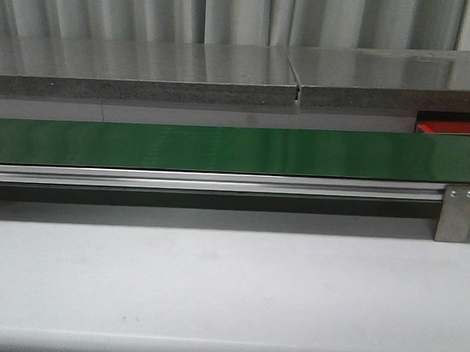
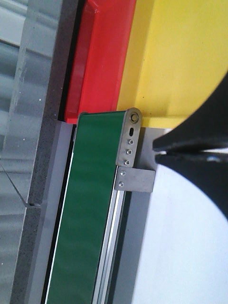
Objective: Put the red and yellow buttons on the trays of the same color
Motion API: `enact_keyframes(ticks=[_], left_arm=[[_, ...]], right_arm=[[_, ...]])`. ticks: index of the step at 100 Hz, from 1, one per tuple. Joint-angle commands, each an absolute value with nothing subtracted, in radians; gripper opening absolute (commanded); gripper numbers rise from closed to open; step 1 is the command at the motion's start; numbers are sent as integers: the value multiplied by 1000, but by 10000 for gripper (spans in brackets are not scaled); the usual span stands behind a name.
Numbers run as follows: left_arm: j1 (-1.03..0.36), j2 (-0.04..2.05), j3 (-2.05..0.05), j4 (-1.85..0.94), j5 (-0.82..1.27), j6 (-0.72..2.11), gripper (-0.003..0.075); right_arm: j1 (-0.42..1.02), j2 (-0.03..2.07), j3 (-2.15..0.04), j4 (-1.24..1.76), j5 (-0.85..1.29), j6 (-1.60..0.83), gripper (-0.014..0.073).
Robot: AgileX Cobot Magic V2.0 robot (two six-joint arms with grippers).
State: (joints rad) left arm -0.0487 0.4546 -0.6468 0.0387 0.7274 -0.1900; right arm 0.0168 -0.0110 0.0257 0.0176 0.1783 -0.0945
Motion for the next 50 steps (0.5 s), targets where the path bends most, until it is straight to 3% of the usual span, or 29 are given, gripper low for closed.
enact_keyframes(ticks=[1, 22, 29, 39, 50], left_arm=[[-55, 495, -683, 18, 680, -197, -20], [-55, 527, -683, 0, 692, -197, -18], [-55, 526, -677, -17, 699, -197, 15], [-55, 526, -670, -30, 724, -190, 181], [-55, 526, -669, -30, 748, -188, 460]], right_arm=[[21, -30, 4, 14, 96, -97, -68], [21, -30, 4, 14, 96, -97, -68], [21, -30, 4, 14, 96, -97, -68], [21, -30, 4, 14, 96, -97, -68], [21, -30, 4, 14, 96, -97, -68]])
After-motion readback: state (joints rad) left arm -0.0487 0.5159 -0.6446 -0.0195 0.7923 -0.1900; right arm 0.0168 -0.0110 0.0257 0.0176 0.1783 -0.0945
